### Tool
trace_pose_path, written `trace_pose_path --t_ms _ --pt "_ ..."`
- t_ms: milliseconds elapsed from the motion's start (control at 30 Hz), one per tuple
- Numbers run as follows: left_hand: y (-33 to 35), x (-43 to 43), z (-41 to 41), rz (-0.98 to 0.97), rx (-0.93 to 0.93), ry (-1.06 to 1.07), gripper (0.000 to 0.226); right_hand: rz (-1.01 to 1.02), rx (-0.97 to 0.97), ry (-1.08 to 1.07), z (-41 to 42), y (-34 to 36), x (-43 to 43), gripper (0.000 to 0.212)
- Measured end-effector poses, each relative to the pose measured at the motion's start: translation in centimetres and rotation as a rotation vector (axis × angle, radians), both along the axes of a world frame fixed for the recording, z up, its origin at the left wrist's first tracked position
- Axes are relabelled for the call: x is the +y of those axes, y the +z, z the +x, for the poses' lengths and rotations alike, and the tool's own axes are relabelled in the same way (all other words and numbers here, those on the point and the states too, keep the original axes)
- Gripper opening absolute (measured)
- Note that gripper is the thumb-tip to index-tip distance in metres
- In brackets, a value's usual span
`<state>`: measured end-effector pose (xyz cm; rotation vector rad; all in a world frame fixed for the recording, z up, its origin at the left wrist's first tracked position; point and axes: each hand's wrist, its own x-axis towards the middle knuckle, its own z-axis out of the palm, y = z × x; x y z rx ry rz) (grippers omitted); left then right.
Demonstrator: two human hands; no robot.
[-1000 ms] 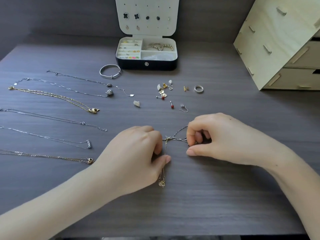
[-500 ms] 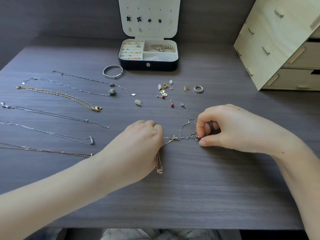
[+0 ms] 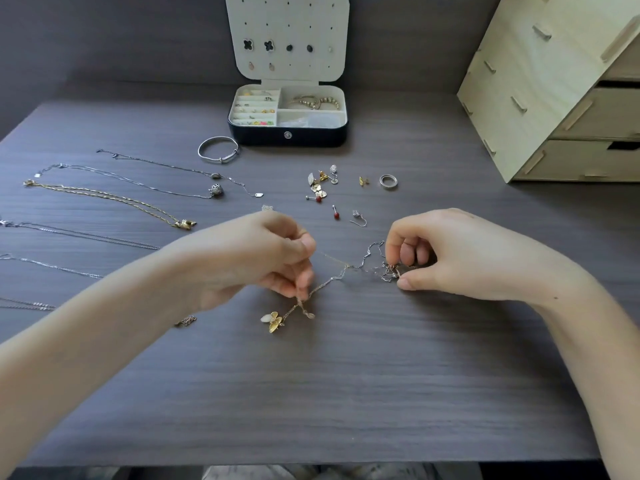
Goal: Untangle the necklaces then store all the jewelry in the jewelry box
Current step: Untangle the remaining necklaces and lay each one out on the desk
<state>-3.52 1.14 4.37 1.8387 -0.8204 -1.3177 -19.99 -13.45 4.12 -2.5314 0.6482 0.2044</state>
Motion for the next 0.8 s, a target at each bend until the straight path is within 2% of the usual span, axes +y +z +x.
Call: trace_pose_path --t_ms 100,333,400,467,533,667,800 --pt "0.0 -0.9 1.0 -0.016 -0.110 0.016 0.022 0.026 -0.003 -0.001 0.0 0.0 -0.1 0.021" --pt "-0.8 -2.8 1.7 -0.041 -0.824 -0.211 0.013 0.080 0.013 0.023 -0.2 0.1 -0.4 0.029" --pt "-1.2 -3.0 1.3 -0.035 -0.986 -0.275 0.005 0.077 0.014 0.019 -0.2 0.0 -0.5 0.029" --pt "-1.9 -2.9 0.9 -0.040 -1.162 -0.292 0.007 0.074 0.014 0.013 -0.3 0.0 -0.6 0.028" --pt "-2.7 -2.6 0.4 -0.198 -1.306 -0.285 0.012 0.072 0.016 0.013 -0.4 0.0 -0.6 0.027" --pt "-3.3 -2.0 -1.1 -0.538 -1.234 -0.386 0.019 0.116 0.036 0.024 -0.6 0.5 -0.3 0.028" --pt "-4.1 -1.1 -2.8 -0.585 -1.111 -0.527 0.037 0.206 0.045 0.017 -1.2 0.5 0.6 0.033"
